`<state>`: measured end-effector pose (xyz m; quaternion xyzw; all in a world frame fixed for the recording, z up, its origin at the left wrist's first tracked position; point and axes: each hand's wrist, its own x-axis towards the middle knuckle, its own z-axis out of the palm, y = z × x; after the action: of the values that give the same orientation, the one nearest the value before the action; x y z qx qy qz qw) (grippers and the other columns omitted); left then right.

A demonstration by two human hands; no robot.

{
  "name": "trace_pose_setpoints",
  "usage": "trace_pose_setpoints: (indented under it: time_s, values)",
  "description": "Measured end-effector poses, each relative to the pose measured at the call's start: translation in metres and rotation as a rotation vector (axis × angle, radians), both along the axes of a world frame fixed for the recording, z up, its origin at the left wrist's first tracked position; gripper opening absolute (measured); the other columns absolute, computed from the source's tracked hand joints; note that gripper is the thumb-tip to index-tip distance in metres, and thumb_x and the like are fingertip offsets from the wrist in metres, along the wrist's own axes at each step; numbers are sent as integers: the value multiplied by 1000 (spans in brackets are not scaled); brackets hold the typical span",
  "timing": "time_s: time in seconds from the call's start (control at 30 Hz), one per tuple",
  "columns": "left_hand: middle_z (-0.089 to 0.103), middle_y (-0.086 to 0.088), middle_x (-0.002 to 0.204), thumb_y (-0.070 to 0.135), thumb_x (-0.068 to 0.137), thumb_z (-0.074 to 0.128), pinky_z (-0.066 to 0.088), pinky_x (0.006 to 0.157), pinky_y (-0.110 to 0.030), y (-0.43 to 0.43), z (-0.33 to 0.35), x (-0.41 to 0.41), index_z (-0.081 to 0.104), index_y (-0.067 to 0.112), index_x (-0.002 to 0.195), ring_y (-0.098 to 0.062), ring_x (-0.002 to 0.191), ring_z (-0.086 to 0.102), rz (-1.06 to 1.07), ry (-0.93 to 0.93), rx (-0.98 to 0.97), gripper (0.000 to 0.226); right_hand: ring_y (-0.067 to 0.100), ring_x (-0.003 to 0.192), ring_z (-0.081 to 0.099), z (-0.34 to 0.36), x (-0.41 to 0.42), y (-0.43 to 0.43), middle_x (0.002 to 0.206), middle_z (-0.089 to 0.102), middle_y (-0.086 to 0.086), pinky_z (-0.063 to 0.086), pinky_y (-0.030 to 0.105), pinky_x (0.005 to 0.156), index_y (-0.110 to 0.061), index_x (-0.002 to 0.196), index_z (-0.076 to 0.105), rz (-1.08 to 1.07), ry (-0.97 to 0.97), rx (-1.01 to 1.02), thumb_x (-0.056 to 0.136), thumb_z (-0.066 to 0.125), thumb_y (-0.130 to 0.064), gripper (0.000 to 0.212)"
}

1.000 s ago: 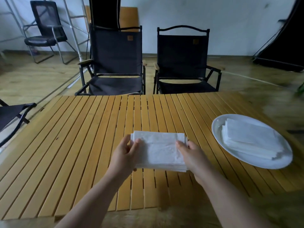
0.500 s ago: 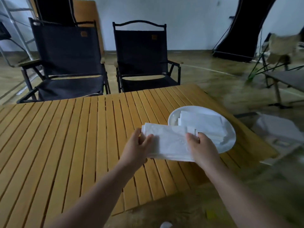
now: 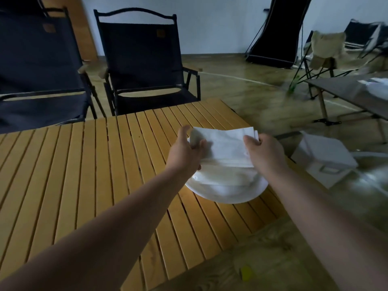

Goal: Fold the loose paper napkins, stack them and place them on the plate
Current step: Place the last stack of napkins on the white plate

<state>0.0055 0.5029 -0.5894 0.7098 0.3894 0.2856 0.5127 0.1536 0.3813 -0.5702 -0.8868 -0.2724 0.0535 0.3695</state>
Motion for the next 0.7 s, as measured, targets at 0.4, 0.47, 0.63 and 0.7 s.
trace_pose_setpoints:
  time_s: [0.4, 0.47, 0.63, 0.7]
  values:
    - [47, -5, 137, 41, 99, 53, 51, 92, -41, 11, -23, 20, 37, 30, 143, -27, 120, 51, 52, 363, 445, 48, 25, 113, 59, -27, 15, 9, 134, 57, 9, 53, 32, 74, -14, 143, 43, -32, -140, -141, 103, 45, -44, 50]
    - [36, -3, 148, 38, 101, 47, 39, 107, -43, 10, -20, 20, 36, 31, 146, -28, 137, 34, 50, 410, 651, 47, 30, 141, 39, -23, 12, 8, 155, 39, 7, 43, 45, 106, -20, 153, 31, 27, -328, -185, 105, 38, -41, 53]
    - [10, 4, 166, 45, 106, 23, 3, 122, -44, -1, -27, 28, 15, 32, 157, -17, 153, -1, -219, 493, 825, 54, 15, 154, 5, -31, 4, 9, 167, 10, -6, 8, 43, 125, -31, 159, 13, 371, -420, -277, 107, 22, -42, 54]
    - [4, 5, 167, 49, 105, 15, 0, 124, -45, 0, -36, 30, 10, 33, 158, -15, 153, -6, -296, 548, 738, 55, 13, 154, -1, -40, 8, 10, 168, 4, -6, 3, 40, 124, -32, 160, 8, 408, -357, -367, 107, 17, -45, 55]
